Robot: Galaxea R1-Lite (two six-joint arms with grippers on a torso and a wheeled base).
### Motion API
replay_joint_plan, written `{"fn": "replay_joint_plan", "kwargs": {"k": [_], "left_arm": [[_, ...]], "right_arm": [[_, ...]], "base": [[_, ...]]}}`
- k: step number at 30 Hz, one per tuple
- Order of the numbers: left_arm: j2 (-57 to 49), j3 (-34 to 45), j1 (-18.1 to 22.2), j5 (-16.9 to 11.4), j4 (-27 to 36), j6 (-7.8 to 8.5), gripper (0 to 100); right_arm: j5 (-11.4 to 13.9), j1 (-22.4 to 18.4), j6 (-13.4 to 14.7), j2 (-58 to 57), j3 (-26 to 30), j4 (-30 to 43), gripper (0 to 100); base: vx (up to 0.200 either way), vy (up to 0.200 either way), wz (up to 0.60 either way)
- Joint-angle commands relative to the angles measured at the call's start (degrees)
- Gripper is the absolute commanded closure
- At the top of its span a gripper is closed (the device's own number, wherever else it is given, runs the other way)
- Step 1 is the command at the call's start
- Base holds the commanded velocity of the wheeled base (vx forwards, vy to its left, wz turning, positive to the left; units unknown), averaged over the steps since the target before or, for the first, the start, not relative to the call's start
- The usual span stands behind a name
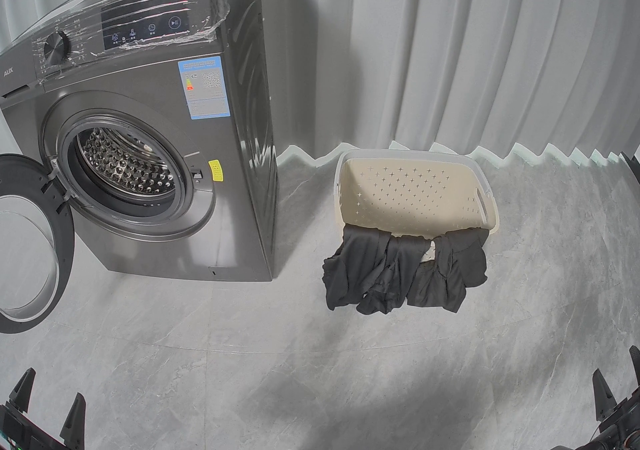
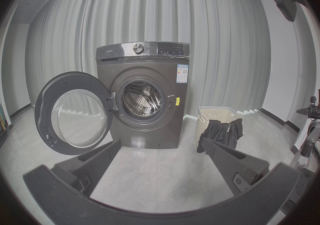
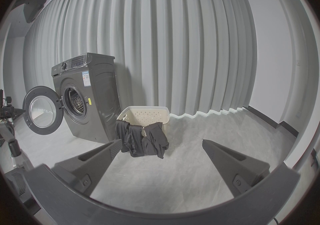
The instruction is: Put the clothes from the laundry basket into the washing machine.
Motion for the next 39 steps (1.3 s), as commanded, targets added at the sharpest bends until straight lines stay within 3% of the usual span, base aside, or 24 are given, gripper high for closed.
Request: {"fn": "replay_joint_plan", "kwargs": {"k": [1, 5, 17, 27, 30, 33, 36, 39], "left_arm": [[-0.96, 0.92, 0.01, 0.04, -0.01, 0.01, 0], [-0.96, 0.92, 0.01, 0.04, -0.01, -0.08, 0], [-0.88, 0.92, 0.01, 0.04, -0.01, -0.17, 0], [-0.96, 0.92, -0.08, 0.04, -0.01, -0.08, 0], [-0.96, 0.92, -0.08, 0.04, -0.01, 0.01, 0], [-0.96, 0.92, -0.08, -0.05, -0.01, 0.10, 0], [-0.96, 0.92, 0.01, -0.05, -0.01, 0.27, 0], [-0.96, 0.92, 0.01, -0.05, -0.01, 0.27, 0]], "right_arm": [[0.00, 0.02, -0.01, -0.93, 1.01, -0.01, 0], [0.00, 0.02, -0.01, -0.93, 1.01, -0.01, 0], [0.09, -0.07, -0.27, -0.93, 1.01, -0.01, 0], [0.09, -0.15, -0.62, -0.93, 1.01, -0.81, 0], [0.53, 0.02, -0.89, -0.93, -5.40, -2.04, 0], [1.05, 0.29, -0.89, 1.18, -12.61, 2.01, 0], [2.99, 0.37, -0.98, 3.20, -14.37, 6.40, 0], [7.56, 0.20, -0.89, 3.64, -12.35, 9.13, 0]], "base": [[0.000, -0.200, 0.00], [0.000, -0.200, 0.00], [0.000, 0.000, 0.00], [0.180, 0.000, 0.00], [0.000, 0.000, 0.00], [0.000, 0.000, 0.00], [0.000, 0.000, 0.00], [0.000, -0.067, 0.00]]}}
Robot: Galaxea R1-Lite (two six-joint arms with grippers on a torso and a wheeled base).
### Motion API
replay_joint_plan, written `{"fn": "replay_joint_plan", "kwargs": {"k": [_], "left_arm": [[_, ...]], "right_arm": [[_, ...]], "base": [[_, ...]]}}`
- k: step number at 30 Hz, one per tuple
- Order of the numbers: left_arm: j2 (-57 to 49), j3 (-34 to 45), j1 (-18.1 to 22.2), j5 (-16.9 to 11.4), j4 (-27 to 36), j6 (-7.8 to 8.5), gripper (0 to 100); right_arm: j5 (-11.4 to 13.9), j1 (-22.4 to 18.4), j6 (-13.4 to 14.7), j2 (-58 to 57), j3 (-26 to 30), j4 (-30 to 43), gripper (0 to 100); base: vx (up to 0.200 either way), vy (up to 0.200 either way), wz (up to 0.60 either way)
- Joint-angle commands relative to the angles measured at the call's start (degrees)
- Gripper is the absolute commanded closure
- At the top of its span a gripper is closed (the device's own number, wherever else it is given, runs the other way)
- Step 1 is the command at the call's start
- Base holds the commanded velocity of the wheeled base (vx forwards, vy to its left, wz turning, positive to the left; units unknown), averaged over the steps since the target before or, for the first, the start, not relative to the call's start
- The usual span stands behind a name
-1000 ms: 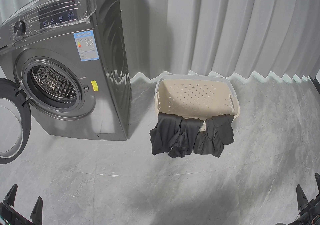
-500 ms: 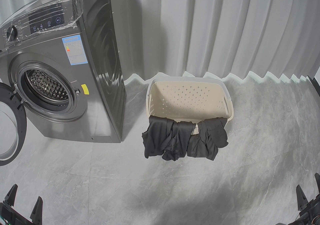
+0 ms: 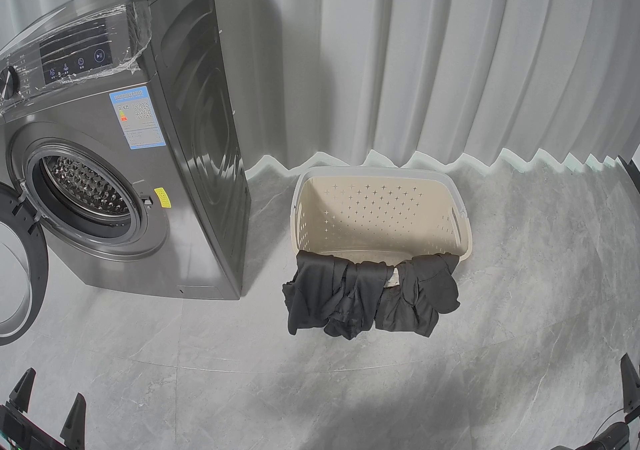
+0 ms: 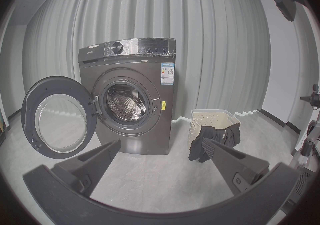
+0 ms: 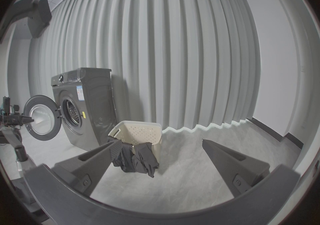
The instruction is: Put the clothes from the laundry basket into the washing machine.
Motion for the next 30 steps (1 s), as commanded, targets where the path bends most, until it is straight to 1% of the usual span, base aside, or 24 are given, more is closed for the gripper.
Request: {"fn": "replay_joint_plan", "kwargs": {"k": [1, 6, 8, 11, 15, 17, 20, 21, 22, 23, 26, 29, 30], "left_arm": [[-0.96, 0.92, 0.07, -0.01, -0.01, 0.09, 0], [-0.96, 0.92, 0.07, -0.01, -0.01, 0.18, 0], [-0.96, 0.92, 0.07, -0.01, -0.01, 0.09, 0], [-0.96, 0.92, 0.07, -0.01, -0.01, 0.26, 0], [-0.96, 0.92, 0.07, -0.01, -0.01, 0.26, 0], [-0.96, 0.92, 0.07, -0.01, -0.01, 0.26, 0], [-0.96, 0.92, 0.07, -0.01, -0.10, 0.26, 0], [-0.96, 0.92, 0.07, -0.01, -0.10, 0.26, 0], [-0.96, 0.92, 0.07, -0.01, -0.01, 0.26, 0], [-0.96, 0.92, 0.07, -0.01, -0.01, 0.09, 0], [-0.96, 0.92, 0.07, -0.01, -0.01, -0.09, 0], [-0.96, 0.92, 0.07, -0.01, -0.01, 0.00, 0], [-0.96, 0.92, 0.07, -0.01, -0.01, 0.00, 0]], "right_arm": [[5.44, -0.09, 0.03, 2.99, -0.10, 4.28, 0], [6.50, 0.18, 0.03, 5.81, 0.95, 3.75, 0], [7.73, 0.26, 0.20, 9.23, -0.01, 3.40, 0], [9.22, 0.26, 0.55, 16.35, -1.42, 0.85, 0], [10.45, 0.35, 0.64, 27.08, -1.24, -4.07, 0], [11.77, 0.35, 0.55, 31.73, -1.07, -6.18, 0], [14.85, 0.35, 0.29, 40.43, -0.89, -9.61, 0], [14.85, 0.35, 0.29, 40.43, -0.89, -9.61, 0], [16.25, 0.70, 0.29, 44.57, -0.98, -11.19, 0], [16.78, 1.41, 0.47, 46.32, -0.98, -11.98, 0], [16.60, 4.66, 1.26, 50.72, -0.98, -14.00, 0], [16.43, 5.71, 1.52, 55.55, -0.98, -16.47, 0], [16.43, 5.89, 1.52, 57.05, -0.98, -17.52, 0]], "base": [[0.000, -0.200, 0.00], [0.000, -0.200, 0.00], [0.000, -0.200, 0.00], [0.000, 0.000, 0.00], [0.000, 0.000, 0.00], [0.000, 0.000, 0.00], [0.000, 0.000, 0.00], [0.000, 0.000, 0.00], [0.000, 0.000, 0.00], [0.000, 0.000, 0.00], [0.200, 0.000, 0.00], [0.200, 0.000, 0.00], [0.000, 0.000, 0.00]]}}
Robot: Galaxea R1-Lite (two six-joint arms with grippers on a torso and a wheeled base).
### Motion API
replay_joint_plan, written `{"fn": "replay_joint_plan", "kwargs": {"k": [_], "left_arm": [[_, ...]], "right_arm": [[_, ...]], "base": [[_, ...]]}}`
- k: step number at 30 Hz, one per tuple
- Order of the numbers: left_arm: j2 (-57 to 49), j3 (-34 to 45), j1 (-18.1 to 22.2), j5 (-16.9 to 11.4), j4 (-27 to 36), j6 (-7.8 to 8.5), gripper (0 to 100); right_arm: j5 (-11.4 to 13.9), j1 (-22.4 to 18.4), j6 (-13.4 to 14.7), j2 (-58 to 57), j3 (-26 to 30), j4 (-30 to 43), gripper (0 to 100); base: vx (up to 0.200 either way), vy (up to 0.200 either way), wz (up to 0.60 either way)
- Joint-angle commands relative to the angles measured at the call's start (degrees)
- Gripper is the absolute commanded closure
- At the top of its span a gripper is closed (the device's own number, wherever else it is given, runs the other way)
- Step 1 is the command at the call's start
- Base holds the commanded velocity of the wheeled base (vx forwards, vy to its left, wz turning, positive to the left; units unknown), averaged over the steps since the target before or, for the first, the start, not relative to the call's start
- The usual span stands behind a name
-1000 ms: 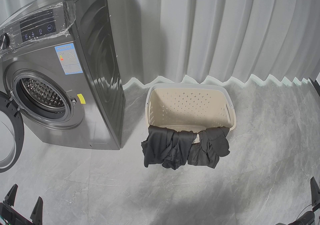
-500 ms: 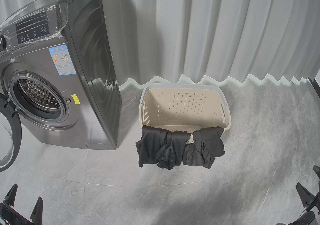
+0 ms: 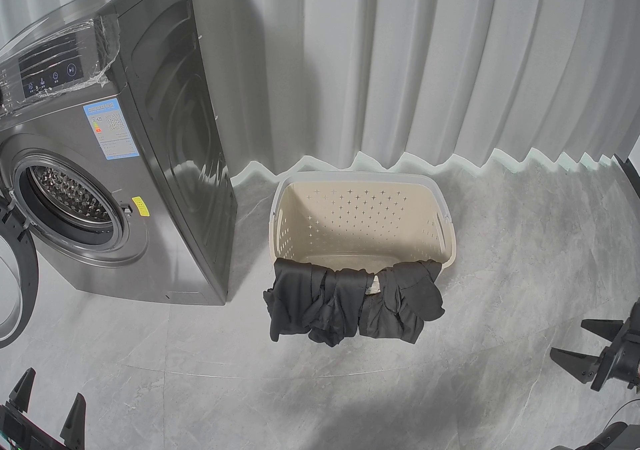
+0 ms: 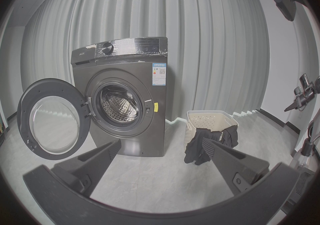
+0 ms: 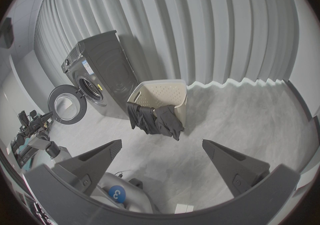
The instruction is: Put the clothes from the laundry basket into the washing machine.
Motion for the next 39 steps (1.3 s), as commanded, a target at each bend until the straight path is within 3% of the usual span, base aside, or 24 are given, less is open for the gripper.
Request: {"fn": "replay_joint_plan", "kwargs": {"k": [1, 12, 16, 21, 27, 39], "left_arm": [[-0.96, 0.92, -0.08, 0.01, 0.01, -0.08, 0], [-0.96, 0.92, 0.01, 0.01, 0.01, 0.00, 0], [-0.96, 0.92, -0.08, 0.01, 0.01, 0.00, 0], [-0.96, 0.92, 0.01, 0.01, 0.01, -0.08, 0], [-0.96, 0.92, 0.01, 0.10, 0.01, -0.17, 0], [-0.96, 0.92, 0.01, 0.10, 0.01, -0.26, 0]], "right_arm": [[0.76, 3.32, 0.46, 15.46, -0.13, -5.97, 0], [-1.53, 5.43, 2.13, 36.20, 0.40, -24.08, 0], [-7.15, 10.97, 8.63, 44.99, 0.49, -33.31, 0], [-11.19, 13.70, 10.04, 51.93, 1.01, -39.20, 0], [-11.90, 14.40, 9.86, 59.67, 0.31, -45.26, 0], [-12.25, 15.28, 9.07, 79.62, -2.06, -67.41, 0]], "base": [[0.000, 0.000, 0.00], [0.000, 0.000, 0.00], [0.000, 0.000, 0.00], [0.000, 0.000, 0.00], [0.000, 0.000, 0.00], [0.000, 0.000, 0.00]]}}
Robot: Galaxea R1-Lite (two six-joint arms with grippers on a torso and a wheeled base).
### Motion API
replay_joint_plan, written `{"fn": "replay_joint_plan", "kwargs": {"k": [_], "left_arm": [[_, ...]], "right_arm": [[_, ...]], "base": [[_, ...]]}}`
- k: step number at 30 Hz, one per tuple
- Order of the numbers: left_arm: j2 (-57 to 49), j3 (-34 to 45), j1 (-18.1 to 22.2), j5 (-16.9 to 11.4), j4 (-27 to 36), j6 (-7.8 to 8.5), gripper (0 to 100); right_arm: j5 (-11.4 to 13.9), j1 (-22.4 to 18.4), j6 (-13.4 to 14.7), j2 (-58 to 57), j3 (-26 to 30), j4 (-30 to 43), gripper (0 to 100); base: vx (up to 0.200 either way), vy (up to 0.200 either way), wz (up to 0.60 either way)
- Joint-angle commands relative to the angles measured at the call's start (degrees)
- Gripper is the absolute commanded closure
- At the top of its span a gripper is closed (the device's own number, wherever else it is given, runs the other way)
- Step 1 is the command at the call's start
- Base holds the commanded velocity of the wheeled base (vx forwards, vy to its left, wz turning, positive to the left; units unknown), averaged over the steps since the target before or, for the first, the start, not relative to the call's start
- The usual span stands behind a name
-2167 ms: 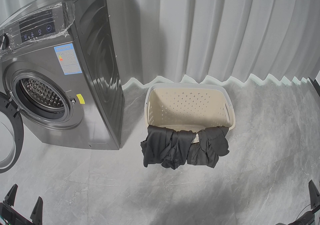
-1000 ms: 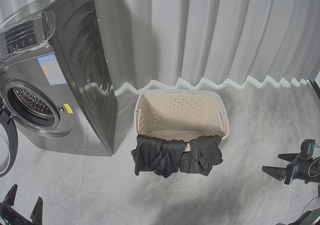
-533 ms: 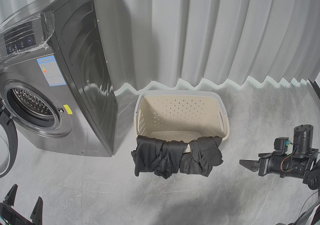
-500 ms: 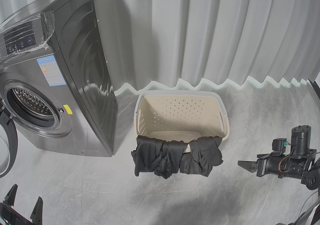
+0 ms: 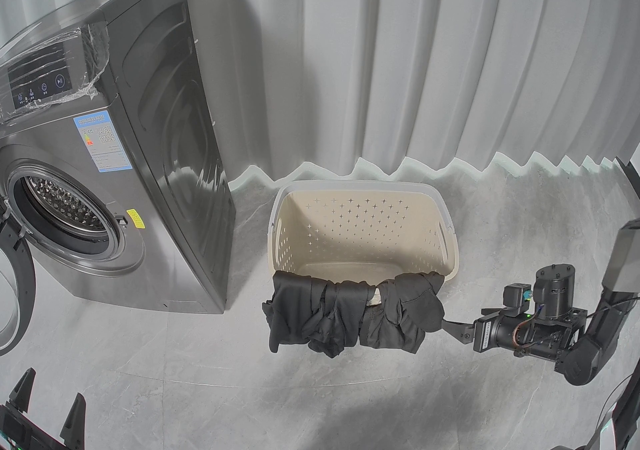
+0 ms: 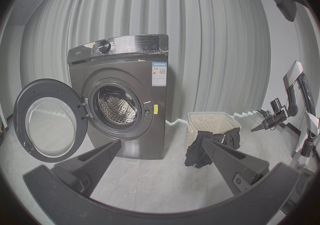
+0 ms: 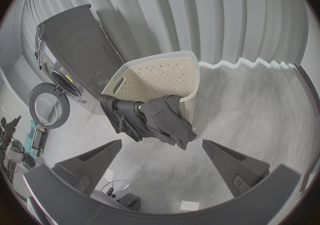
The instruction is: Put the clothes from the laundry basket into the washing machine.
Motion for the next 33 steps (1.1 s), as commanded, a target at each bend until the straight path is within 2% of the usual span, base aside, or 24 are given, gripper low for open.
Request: {"fn": "replay_joint_plan", "kwargs": {"k": [1, 26, 33], "left_arm": [[-0.96, 0.92, 0.01, 0.04, -0.01, -0.07, 0], [-0.96, 0.92, 0.01, 0.04, -0.01, -0.15, 0], [-0.96, 0.92, 0.01, 0.04, -0.01, -0.15, 0]], "right_arm": [[-0.49, 0.68, -0.29, 11.84, -2.26, -6.19, 0], [-1.11, 3.66, -0.56, 23.01, -19.93, -5.92, 0], [-2.07, 3.49, -0.56, 24.85, -23.89, -5.84, 0]], "base": [[0.000, 0.000, 0.00], [0.000, 0.000, 0.00], [0.000, 0.000, 0.00]]}}
